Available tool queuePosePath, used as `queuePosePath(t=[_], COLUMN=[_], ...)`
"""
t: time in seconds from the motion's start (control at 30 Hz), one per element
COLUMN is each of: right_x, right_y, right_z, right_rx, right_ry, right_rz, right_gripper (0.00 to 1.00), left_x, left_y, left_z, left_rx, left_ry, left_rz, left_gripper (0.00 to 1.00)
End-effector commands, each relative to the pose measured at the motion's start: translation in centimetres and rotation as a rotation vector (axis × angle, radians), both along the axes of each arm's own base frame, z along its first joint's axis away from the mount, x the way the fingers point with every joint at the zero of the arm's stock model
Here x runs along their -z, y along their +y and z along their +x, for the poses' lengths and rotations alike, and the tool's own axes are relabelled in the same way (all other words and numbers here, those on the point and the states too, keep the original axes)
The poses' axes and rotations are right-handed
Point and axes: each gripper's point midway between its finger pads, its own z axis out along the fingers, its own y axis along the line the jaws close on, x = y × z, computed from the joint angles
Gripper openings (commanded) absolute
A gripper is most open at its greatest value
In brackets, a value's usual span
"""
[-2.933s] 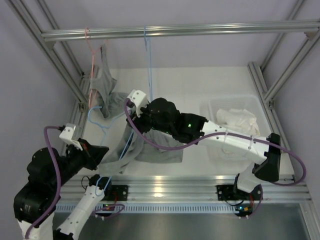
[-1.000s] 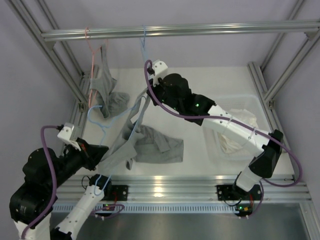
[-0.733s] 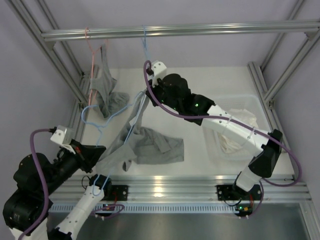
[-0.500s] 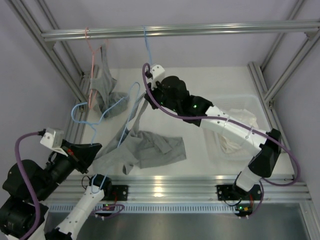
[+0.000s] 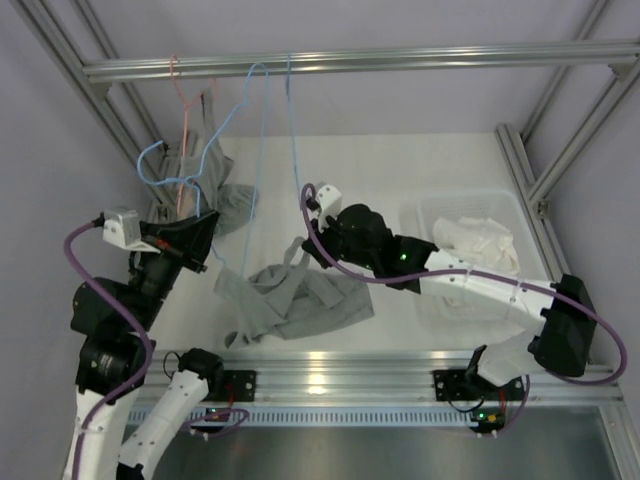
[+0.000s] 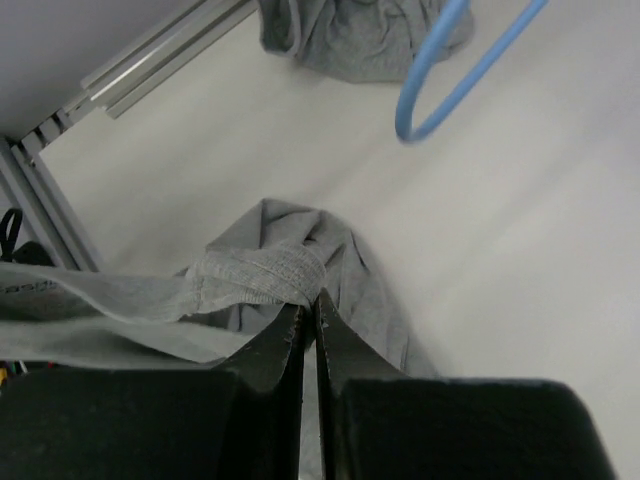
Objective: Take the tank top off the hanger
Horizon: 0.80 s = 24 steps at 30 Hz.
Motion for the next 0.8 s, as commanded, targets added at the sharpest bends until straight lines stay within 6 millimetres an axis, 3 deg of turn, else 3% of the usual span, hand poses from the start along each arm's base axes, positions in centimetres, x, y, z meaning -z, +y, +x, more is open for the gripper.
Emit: queuePosePath(t=[0.0,0.03,0.2,0.3,0.37,0.6,0.7,0.77], right_x=[-2.9,-1.0,1.8,3.8,3.9,6.8,9.9,10.9], right_y=[-1.0,-1.8,-5.3,-5.6,-5.7,-6.1,-8.6,-9.1], right_z=[-0.9,-0.9,-0.7,-1.7,-2.1,-3.8,-2.7,-2.8], right_rx=[0.028,0.051,0.164,0.156,0.157,0.132,0.256,0.269], right_ry=[-0.058,-0.042,-0.04,0.012,0.024,0.108,0.108,0.11], right_rz=[0.126,0.096,0.049,0.076,0.116,0.13,0.03,0.002], right_gripper=[0.0,0.0,0.0,0.0,0.0,0.0,0.0,0.0], left_x=[-6.8,-7.2,-8.1,-7.3,-6.4,-5.0,-4.5,-4.3], left_y=[-0.1,-0.3,0.1,1.2,0.9,2.6,1.8,1.2], left_z=[1.4,2.4,5.1,6.4,6.7,5.6,8.1,8.7], left_rx=[-0.017,-0.023,-0.09,-0.172,-0.167,-0.223,-0.235,-0.215], left_ry=[-0.274,-0.287,-0.261,-0.252,-0.258,-0.398,-0.276,-0.219], left_rz=[-0.121,-0.131,-0.132,-0.137,-0.121,-0.228,-0.154,-0.113], left_gripper=[0.0,0.0,0.0,0.0,0.0,0.0,0.0,0.0])
